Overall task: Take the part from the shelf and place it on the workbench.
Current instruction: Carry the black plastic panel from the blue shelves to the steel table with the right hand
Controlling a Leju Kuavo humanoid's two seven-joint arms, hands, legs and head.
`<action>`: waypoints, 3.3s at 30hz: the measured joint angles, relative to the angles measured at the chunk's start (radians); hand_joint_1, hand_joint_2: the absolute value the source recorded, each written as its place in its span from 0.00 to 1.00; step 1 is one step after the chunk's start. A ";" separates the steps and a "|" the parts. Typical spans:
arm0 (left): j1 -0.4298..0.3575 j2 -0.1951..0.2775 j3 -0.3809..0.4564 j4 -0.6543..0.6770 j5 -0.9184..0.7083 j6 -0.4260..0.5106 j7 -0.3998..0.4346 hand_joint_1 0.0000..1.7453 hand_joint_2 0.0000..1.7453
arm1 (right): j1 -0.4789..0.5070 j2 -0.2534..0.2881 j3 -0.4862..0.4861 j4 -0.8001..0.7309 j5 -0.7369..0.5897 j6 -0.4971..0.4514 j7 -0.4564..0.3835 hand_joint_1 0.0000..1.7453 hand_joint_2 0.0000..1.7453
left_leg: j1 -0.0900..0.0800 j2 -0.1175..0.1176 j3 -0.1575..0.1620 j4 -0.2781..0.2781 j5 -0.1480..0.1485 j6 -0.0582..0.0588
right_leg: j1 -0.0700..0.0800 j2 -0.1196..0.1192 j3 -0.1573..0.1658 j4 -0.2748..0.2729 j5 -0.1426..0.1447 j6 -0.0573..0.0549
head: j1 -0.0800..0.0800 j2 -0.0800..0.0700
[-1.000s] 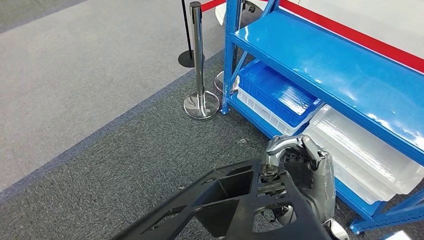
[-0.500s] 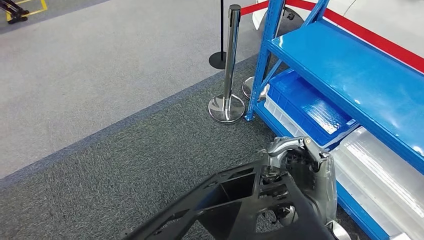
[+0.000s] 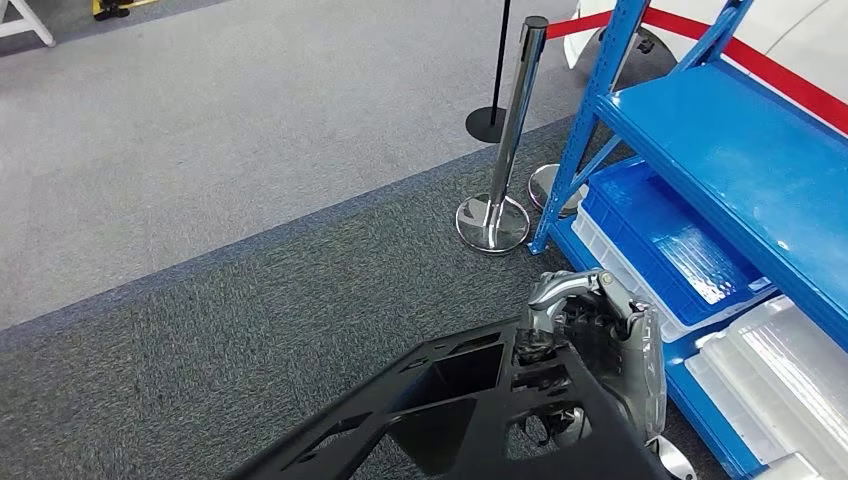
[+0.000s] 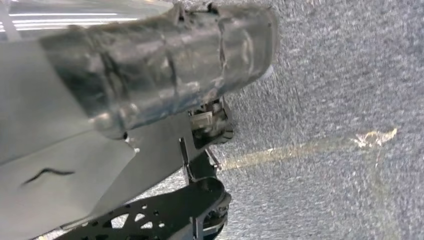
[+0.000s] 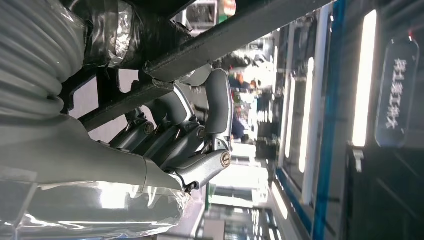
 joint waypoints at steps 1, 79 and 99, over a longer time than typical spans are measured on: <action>0.003 0.000 0.000 0.000 0.000 0.000 0.000 0.00 0.00 | -0.001 0.000 0.000 0.000 -0.004 0.000 0.000 0.97 1.00 | 0.003 -0.011 0.011 -0.013 0.004 0.003 | 0.001 0.005 0.006 -0.001 -0.003 0.005 | 0.002 0.000; 0.007 -0.026 -0.004 -0.002 0.034 0.007 -0.041 0.00 0.00 | 0.003 -0.024 0.000 0.000 -0.349 0.077 -0.160 0.97 1.00 | 0.028 -0.173 -0.002 0.033 -0.029 -0.022 | -0.002 0.148 -0.054 0.034 0.016 -0.005 | -0.031 0.000; -0.018 -0.025 -0.004 -0.002 0.009 0.021 -0.012 0.00 0.00 | 0.020 -0.024 0.000 0.002 -0.436 0.025 -0.213 0.97 1.00 | 0.014 -0.057 0.019 -0.032 0.017 0.023 | 0.013 0.086 -0.063 0.160 -0.095 0.009 | -0.036 0.000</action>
